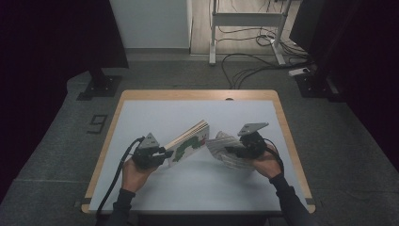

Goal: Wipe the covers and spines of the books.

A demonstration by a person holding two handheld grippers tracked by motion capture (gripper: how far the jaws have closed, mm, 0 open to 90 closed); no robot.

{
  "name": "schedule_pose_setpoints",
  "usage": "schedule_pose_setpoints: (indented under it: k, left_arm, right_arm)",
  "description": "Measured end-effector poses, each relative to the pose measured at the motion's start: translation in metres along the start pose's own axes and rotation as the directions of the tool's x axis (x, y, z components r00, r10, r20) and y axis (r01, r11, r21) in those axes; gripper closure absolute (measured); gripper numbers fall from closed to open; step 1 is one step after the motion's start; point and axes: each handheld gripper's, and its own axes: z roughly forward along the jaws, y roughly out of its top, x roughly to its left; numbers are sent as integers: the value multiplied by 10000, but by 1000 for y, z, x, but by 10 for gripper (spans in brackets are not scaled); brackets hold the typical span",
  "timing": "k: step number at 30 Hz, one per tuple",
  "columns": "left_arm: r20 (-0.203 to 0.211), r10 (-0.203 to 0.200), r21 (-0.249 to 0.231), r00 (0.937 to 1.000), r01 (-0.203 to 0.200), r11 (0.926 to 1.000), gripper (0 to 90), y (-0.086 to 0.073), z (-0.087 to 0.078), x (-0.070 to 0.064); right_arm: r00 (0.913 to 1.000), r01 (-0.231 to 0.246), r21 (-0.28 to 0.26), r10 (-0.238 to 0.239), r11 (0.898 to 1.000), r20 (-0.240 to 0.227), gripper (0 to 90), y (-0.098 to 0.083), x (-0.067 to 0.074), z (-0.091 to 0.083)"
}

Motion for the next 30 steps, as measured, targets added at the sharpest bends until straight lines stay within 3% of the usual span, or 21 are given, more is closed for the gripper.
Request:
schedule_pose_setpoints:
  k: [7, 15, 24, 30]
  left_arm:
    - [10, 26, 19, 10000, -26, 10000, 722, 0, 0, 1]
    - [17, 75, 38, 10000, -76, 10000, 723, 0, 0, 1]
    - [6, 95, 50, 10000, -95, 9999, 724, 1, 0, 1]
    - [7, 107, 58, 9999, -107, 9999, 724, 1, 0, 0]
  right_arm:
    - [9970, 431, 56, -426, 9991, -645, 651, 18, 20, 23]
    - [9874, 950, 261, -909, 9951, -1292, 651, 32, 44, 55]
    - [9759, 1359, 511, -1248, 9894, -1788, 650, 33, 63, 91]
    - [9734, 1355, 697, -1196, 9883, -1952, 639, 27, 72, 116]
